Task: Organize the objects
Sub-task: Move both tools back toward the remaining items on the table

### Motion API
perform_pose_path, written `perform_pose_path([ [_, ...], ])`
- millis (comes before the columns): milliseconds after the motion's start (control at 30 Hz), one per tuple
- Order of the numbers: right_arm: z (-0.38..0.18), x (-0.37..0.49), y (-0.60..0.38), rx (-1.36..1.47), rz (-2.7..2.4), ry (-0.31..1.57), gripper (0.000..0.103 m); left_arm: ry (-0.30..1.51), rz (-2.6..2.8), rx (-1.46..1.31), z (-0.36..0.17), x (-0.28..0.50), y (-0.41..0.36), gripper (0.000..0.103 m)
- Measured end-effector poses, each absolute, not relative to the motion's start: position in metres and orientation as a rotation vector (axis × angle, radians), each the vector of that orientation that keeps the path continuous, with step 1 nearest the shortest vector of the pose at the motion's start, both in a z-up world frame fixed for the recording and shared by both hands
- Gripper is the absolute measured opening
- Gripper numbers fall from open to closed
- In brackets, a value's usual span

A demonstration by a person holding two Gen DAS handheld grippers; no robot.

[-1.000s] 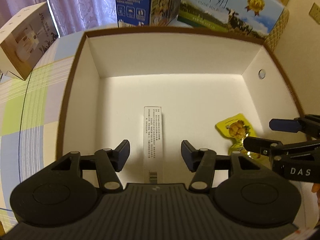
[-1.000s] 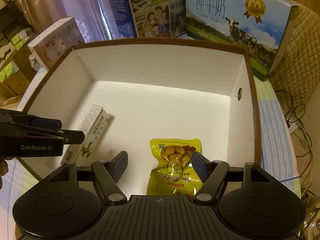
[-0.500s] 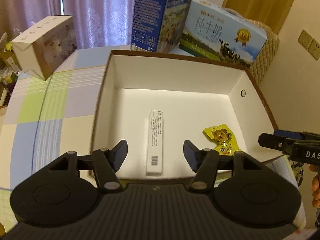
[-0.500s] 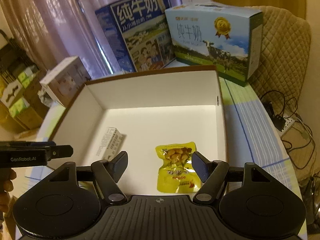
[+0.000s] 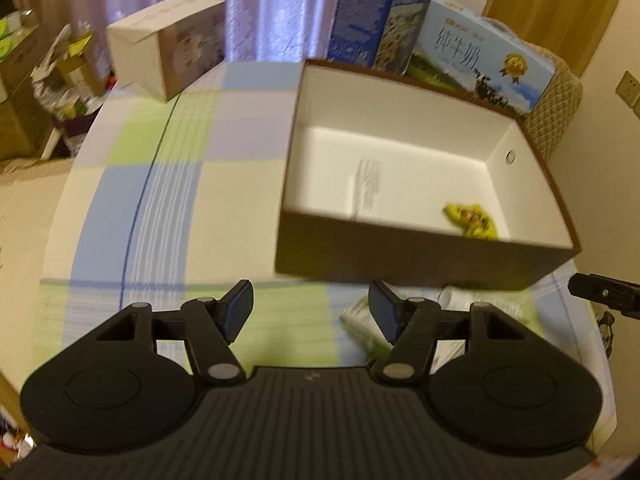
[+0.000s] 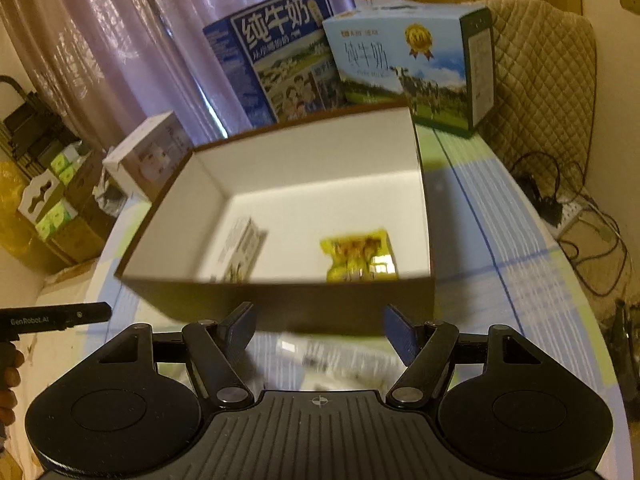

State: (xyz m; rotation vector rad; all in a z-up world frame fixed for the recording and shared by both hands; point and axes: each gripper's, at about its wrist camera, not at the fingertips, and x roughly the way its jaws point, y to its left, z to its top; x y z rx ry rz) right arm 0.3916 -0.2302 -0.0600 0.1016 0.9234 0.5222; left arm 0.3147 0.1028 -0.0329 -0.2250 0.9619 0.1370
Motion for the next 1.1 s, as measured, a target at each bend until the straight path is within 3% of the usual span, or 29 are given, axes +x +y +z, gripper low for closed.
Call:
perform_pose_path([
  [1100,-0.106,0.312,-0.216,-0.001,0.616,1.092,0.068,1.115,0.125,-0.283,-0.078,0.238,0.073,0.064],
])
